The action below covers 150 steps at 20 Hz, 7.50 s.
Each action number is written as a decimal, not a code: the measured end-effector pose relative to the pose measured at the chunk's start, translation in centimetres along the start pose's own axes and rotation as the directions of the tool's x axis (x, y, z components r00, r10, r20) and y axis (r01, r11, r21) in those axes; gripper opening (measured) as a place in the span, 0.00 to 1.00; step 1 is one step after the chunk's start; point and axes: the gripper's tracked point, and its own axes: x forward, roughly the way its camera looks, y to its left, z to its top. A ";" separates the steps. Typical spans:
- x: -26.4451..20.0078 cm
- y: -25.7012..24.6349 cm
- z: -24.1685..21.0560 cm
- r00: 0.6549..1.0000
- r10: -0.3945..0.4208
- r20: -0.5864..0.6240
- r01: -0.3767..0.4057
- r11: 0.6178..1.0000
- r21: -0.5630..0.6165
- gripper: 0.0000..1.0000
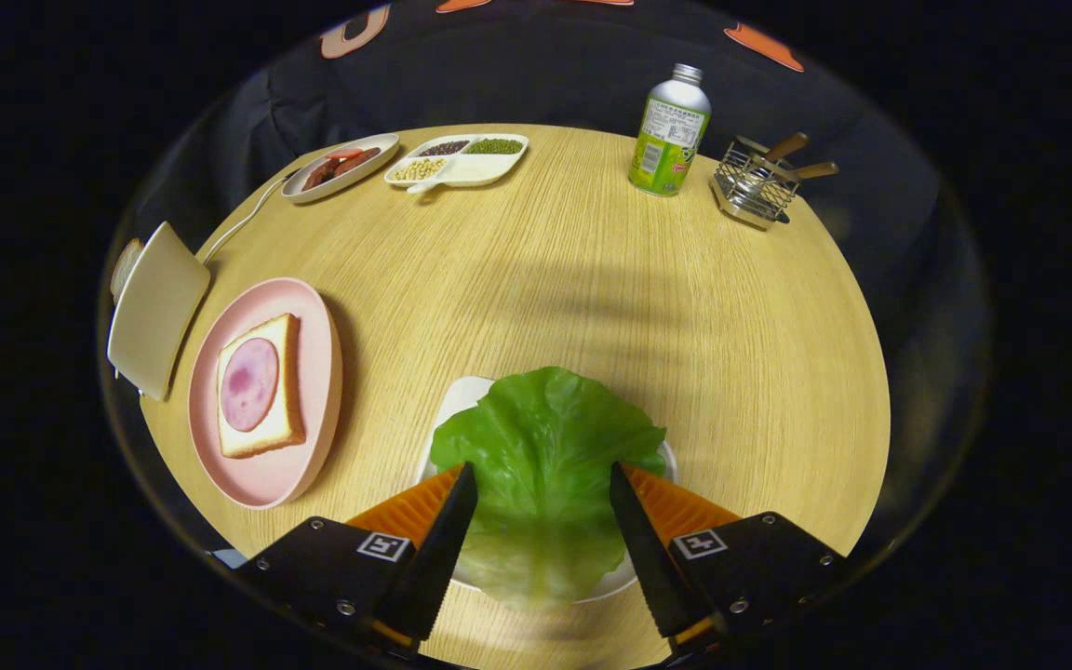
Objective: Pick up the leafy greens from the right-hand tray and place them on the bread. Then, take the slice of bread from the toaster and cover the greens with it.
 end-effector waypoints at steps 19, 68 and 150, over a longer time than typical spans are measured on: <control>0.1 0.1 0.8 0.998 0.014 0.067 -0.023 0.990 0.140 0.03; -1.3 23.6 6.8 0.939 0.314 0.137 -0.313 0.949 -0.026 0.11; -20.8 44.3 18.7 0.837 0.492 0.238 -0.518 0.853 0.059 0.12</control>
